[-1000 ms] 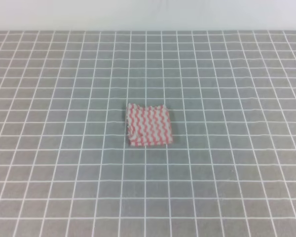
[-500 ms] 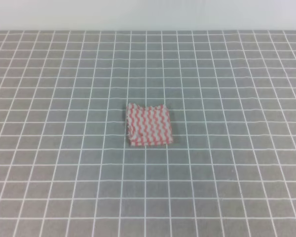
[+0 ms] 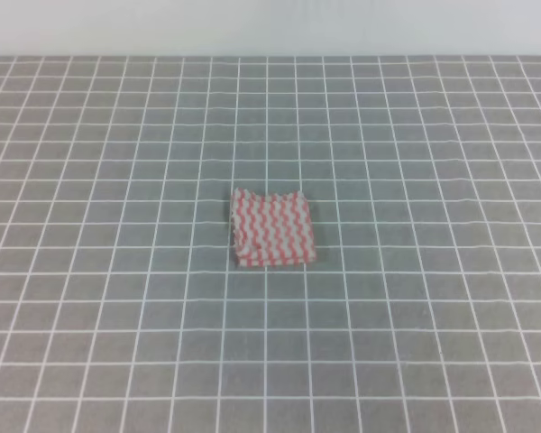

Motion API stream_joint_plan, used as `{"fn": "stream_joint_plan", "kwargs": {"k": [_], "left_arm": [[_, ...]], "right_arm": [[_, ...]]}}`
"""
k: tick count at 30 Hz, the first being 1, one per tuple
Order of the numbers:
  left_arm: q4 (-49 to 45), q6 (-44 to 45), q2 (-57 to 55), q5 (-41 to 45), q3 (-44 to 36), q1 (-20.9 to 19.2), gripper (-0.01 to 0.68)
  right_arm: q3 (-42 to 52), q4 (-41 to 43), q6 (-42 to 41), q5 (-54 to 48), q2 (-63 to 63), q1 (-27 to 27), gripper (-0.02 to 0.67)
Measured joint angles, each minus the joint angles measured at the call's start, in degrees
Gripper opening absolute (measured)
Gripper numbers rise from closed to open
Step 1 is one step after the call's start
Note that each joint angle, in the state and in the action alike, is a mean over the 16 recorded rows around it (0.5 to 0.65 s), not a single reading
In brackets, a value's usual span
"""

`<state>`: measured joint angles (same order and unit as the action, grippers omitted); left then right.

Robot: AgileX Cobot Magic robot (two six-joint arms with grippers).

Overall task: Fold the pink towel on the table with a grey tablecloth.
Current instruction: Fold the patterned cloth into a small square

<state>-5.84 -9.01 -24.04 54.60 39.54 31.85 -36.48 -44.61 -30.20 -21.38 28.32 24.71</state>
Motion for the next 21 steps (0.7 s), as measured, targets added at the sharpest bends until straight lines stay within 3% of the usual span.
{"fn": "stream_joint_plan", "kwargs": {"k": [21], "left_arm": [[0.00,0.00,-0.06,0.12,-0.01,0.00,0.000]], "right_arm": [[0.16,0.95,0.04,-5.81,0.01,-0.01,-0.017]]}}
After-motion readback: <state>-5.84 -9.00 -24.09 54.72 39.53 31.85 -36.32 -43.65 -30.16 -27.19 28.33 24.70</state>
